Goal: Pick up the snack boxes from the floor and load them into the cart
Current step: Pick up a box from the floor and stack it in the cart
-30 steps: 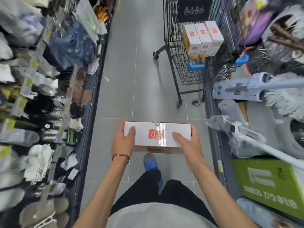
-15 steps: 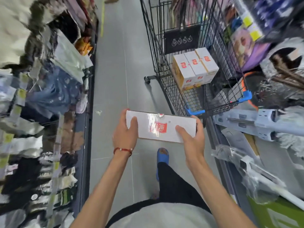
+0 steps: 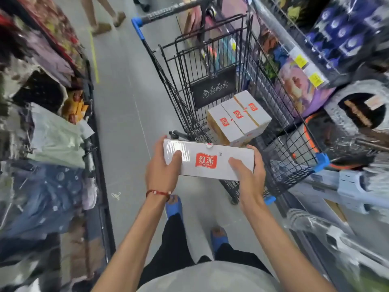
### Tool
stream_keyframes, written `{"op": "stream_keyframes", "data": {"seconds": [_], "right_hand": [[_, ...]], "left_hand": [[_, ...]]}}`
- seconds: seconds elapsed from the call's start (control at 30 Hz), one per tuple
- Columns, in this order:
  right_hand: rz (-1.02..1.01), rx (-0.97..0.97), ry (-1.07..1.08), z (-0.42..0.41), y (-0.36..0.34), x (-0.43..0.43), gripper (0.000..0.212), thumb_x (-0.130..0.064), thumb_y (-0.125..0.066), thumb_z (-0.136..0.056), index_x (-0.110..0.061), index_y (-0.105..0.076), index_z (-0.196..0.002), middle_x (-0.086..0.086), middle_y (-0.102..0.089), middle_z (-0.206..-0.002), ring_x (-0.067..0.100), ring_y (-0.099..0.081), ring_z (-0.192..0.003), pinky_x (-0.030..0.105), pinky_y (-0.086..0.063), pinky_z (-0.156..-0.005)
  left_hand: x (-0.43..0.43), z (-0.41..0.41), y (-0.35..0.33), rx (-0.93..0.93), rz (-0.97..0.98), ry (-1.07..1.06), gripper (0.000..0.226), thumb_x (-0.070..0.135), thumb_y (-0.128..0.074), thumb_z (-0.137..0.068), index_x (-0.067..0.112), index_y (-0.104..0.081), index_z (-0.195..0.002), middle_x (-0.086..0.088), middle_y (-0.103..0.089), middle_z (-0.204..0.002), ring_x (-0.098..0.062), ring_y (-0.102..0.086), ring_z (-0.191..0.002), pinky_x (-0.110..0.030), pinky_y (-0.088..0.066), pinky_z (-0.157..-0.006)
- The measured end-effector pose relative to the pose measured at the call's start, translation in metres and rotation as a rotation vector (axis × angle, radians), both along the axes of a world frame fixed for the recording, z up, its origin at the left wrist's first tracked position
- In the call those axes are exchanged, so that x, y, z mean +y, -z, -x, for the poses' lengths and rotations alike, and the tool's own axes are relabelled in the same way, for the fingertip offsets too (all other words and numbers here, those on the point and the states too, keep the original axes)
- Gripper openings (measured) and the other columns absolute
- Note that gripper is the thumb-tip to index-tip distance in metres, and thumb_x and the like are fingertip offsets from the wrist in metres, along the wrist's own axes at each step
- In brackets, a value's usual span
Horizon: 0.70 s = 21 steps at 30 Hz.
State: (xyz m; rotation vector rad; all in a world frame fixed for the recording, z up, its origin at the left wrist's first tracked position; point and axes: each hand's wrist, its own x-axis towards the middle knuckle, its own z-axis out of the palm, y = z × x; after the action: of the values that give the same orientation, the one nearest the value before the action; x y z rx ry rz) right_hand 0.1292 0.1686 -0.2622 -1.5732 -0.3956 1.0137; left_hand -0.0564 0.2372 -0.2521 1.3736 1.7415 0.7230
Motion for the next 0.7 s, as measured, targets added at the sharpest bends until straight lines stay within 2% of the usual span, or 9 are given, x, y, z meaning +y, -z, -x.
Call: {"op": "stream_keyframes", "data": {"seconds": [0.1,0.2,0.3,0.37,0.47,0.53,0.6,0.63,0.7], "right_hand": [[-0.021,0.004,0.113,0.012,-0.005,0.034,0.04,-0.005,-0.07,-0.092,-0.031,-0.061,-0.121,-0.002,-0.074,-0.109,0.001,-0.07,-0.089,0.015,-0.053,-0.065],[-0.036,0.002,0.233,0.021,-0.009,0.06,0.046,-0.007,-0.072,-0.091,-0.028,-0.06,-0.13,0.0,-0.075,-0.116,0.016,-0.071,-0.104,0.022,-0.057,-0.075],[-0.038,-0.009,0.333,0.026,-0.009,0.081,0.044,-0.011,-0.073,-0.091,-0.041,-0.062,-0.119,-0.005,-0.075,-0.114,0.015,-0.07,-0.107,0.032,-0.057,-0.087],[-0.029,-0.005,0.408,0.025,-0.008,0.092,0.042,-0.011,-0.073,-0.091,-0.044,-0.062,-0.115,-0.009,-0.075,-0.111,0.008,-0.07,-0.101,0.03,-0.055,-0.085],[-0.015,0.008,0.506,0.017,-0.001,0.107,0.046,-0.011,-0.073,-0.091,-0.038,-0.058,-0.126,-0.011,-0.072,-0.112,-0.002,-0.068,-0.096,0.024,-0.052,-0.083],[0.007,0.021,0.549,0.007,0.007,0.118,0.051,-0.014,-0.074,-0.091,-0.033,-0.054,-0.134,-0.006,-0.07,-0.119,0.007,-0.067,-0.105,0.029,-0.054,-0.087],[0.035,0.038,0.57,-0.007,0.016,0.13,0.054,-0.017,-0.074,-0.091,-0.033,-0.051,-0.137,-0.003,-0.069,-0.122,0.015,-0.067,-0.109,0.034,-0.058,-0.088],[0.041,0.056,0.583,-0.015,0.02,0.138,0.055,-0.017,-0.075,-0.09,-0.033,-0.051,-0.137,-0.003,-0.068,-0.121,0.016,-0.067,-0.109,0.033,-0.06,-0.084],[0.048,0.083,0.601,-0.031,0.031,0.152,0.054,-0.015,-0.075,-0.091,-0.03,-0.049,-0.136,-0.003,-0.068,-0.118,0.014,-0.067,-0.106,0.022,-0.059,-0.07]], "left_hand": [[0.059,0.003,-0.007,-0.037,-0.006,0.156,0.052,0.035,-0.059,-0.091,0.036,-0.041,-0.14,0.029,-0.055,-0.099,-0.018,-0.062,-0.097,-0.034,-0.054,-0.086],[0.104,0.001,-0.019,-0.038,-0.012,0.281,0.057,0.03,-0.063,-0.091,0.035,-0.039,-0.142,0.013,-0.06,-0.107,-0.02,-0.064,-0.098,-0.044,-0.057,-0.089],[0.142,-0.011,-0.028,-0.034,-0.038,0.381,0.058,0.028,-0.065,-0.09,0.032,-0.041,-0.143,0.006,-0.059,-0.114,-0.021,-0.062,-0.1,-0.044,-0.055,-0.093],[0.162,-0.022,-0.03,-0.013,-0.03,0.44,0.058,0.025,-0.065,-0.091,0.031,-0.042,-0.144,0.005,-0.058,-0.114,-0.021,-0.061,-0.099,-0.044,-0.055,-0.093],[0.189,-0.042,-0.024,0.024,-0.005,0.525,0.062,0.038,-0.064,-0.087,0.04,-0.038,-0.143,0.004,-0.066,-0.119,-0.025,-0.067,-0.101,-0.047,-0.057,-0.091],[0.207,-0.06,-0.018,0.056,0.016,0.574,0.064,0.048,-0.06,-0.079,0.05,-0.036,-0.139,0.005,-0.068,-0.119,-0.025,-0.069,-0.1,-0.048,-0.058,-0.089],[0.225,-0.078,-0.009,0.08,0.038,0.613,0.066,0.051,-0.059,-0.076,0.05,-0.035,-0.137,0.006,-0.068,-0.121,-0.023,-0.069,-0.103,-0.048,-0.057,-0.092],[0.234,-0.088,-0.006,0.095,0.05,0.637,0.066,0.051,-0.059,-0.076,0.049,-0.035,-0.138,0.007,-0.067,-0.122,-0.022,-0.068,-0.105,-0.048,-0.056,-0.093],[0.252,-0.108,0.004,0.117,0.077,0.669,0.065,0.049,-0.059,-0.077,0.048,-0.033,-0.137,0.006,-0.066,-0.122,-0.022,-0.068,-0.106,-0.048,-0.057,-0.092]]}}
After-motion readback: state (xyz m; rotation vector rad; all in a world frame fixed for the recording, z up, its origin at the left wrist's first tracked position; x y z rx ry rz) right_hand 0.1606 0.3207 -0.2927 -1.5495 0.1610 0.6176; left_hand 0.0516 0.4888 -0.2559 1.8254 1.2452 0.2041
